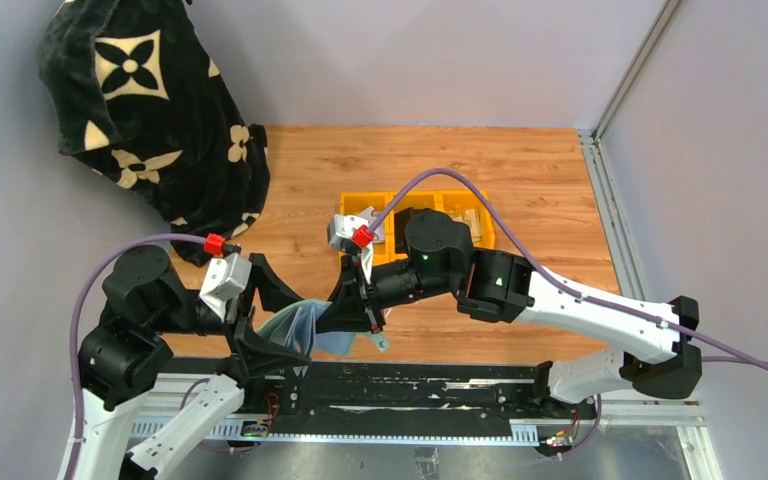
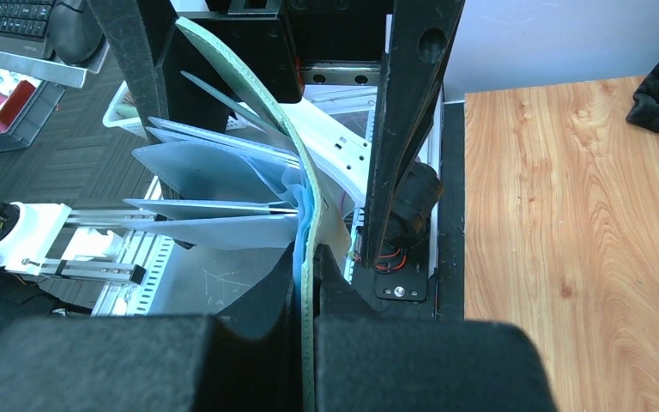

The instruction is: Take the credit cards out of the card holder

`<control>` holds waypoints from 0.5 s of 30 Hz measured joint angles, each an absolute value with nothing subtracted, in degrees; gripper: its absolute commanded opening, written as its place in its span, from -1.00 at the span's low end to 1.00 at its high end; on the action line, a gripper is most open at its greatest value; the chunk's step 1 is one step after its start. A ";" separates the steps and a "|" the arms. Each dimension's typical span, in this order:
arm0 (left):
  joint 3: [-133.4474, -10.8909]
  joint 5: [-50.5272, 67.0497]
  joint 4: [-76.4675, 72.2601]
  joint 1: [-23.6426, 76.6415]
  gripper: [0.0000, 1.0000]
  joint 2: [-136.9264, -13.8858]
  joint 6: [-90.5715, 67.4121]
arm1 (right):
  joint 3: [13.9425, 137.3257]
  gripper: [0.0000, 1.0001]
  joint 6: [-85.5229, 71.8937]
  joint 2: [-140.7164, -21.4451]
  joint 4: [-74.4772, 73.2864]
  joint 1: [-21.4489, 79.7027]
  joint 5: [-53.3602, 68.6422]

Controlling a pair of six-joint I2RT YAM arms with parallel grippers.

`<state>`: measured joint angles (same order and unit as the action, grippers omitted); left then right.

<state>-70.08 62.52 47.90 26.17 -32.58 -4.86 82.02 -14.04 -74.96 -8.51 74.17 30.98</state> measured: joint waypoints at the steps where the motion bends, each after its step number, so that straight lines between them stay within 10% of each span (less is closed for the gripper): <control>1: -70.00 62.46 47.75 26.17 0.63 -32.56 -4.95 | 82.02 -1.00 -14.09 -74.87 -8.51 74.13 31.05; 15: -69.73 61.32 47.11 26.17 0.64 -32.56 -5.06 | 81.03 -1.00 -15.18 -74.04 -7.64 72.27 33.23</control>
<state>-69.73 61.32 47.11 26.17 -32.56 -5.06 81.03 -15.18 -74.04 -7.64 72.27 33.23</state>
